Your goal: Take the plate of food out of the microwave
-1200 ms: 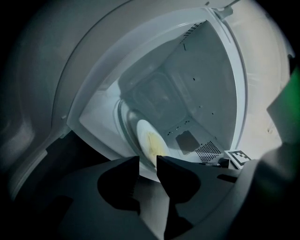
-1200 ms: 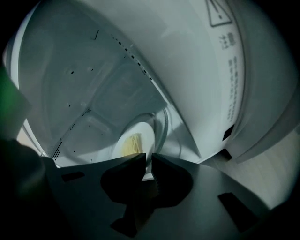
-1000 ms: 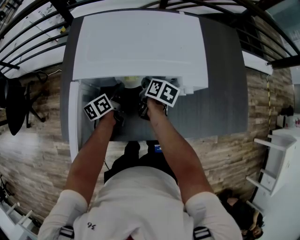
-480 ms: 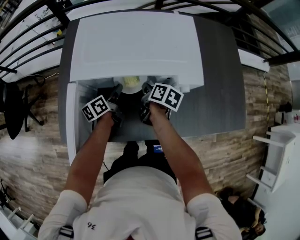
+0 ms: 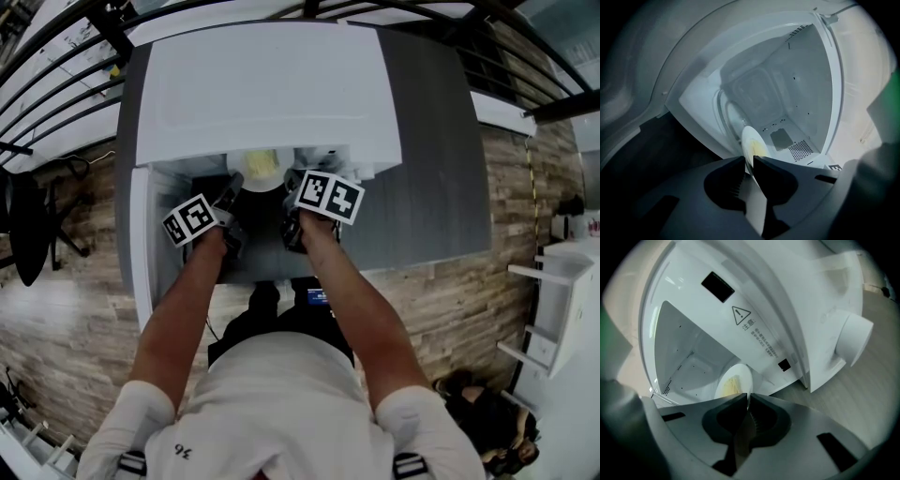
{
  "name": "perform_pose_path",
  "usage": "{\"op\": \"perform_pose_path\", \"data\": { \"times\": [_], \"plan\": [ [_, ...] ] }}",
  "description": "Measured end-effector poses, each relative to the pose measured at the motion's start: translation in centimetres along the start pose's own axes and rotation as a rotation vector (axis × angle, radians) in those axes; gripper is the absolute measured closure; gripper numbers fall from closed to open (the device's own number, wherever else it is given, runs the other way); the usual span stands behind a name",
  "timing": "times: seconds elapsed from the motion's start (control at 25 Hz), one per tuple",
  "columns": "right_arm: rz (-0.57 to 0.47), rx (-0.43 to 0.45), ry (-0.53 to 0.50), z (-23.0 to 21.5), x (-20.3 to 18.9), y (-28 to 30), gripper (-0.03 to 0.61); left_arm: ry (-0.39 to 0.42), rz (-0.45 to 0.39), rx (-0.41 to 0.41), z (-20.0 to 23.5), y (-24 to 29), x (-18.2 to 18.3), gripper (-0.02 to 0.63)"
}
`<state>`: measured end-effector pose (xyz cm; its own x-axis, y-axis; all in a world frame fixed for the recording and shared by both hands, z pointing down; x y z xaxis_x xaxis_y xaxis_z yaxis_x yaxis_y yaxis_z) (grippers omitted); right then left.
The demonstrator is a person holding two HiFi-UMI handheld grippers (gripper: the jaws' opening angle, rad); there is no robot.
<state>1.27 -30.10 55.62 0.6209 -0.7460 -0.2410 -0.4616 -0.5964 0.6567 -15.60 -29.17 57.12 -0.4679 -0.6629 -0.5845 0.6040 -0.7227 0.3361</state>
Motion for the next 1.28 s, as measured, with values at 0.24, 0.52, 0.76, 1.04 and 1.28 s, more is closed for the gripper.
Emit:
{"op": "perform_pose_path", "data": {
  "times": [0.24, 0.52, 0.76, 1.04, 1.28],
  "plan": [
    [-0.011, 0.001, -0.013, -0.2, -0.2, -0.5, 0.557, -0.001, 0.003, -0.008, -0.5, -0.4, -0.2, 0.558],
    [-0.038, 0.000, -0.008, -0.8, -0.8, -1.5, 0.557, 0.008, 0.013, -0.018, -1.2, -1.1, -1.1, 0.561],
    [-0.072, -0.011, 0.004, -1.2, -1.6, -2.8, 0.557, 0.012, 0.031, -0.019, -1.8, -1.8, -1.9, 0.561],
    [-0.090, -0.019, 0.014, -2.5, -2.6, -4.7, 0.557, 0.017, 0.044, -0.034, -3.0, -2.8, -3.8, 0.561],
    [-0.076, -0.002, -0.003, -3.1, -3.2, -6.4, 0.557, 0.029, 0.045, -0.048, -4.5, -4.0, -5.0, 0.563]
  ]
}}
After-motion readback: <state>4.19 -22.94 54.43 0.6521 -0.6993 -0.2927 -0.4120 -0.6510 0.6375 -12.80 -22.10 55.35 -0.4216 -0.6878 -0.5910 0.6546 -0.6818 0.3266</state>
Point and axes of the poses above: the fingertips, and each gripper's own axes: y forward along the fingers, z to its left, x out of its top, the point moved 4 cm from there along -y, backward along the fingers, and after that the axes turned 14 degrees about y, right-handed, at the moved point
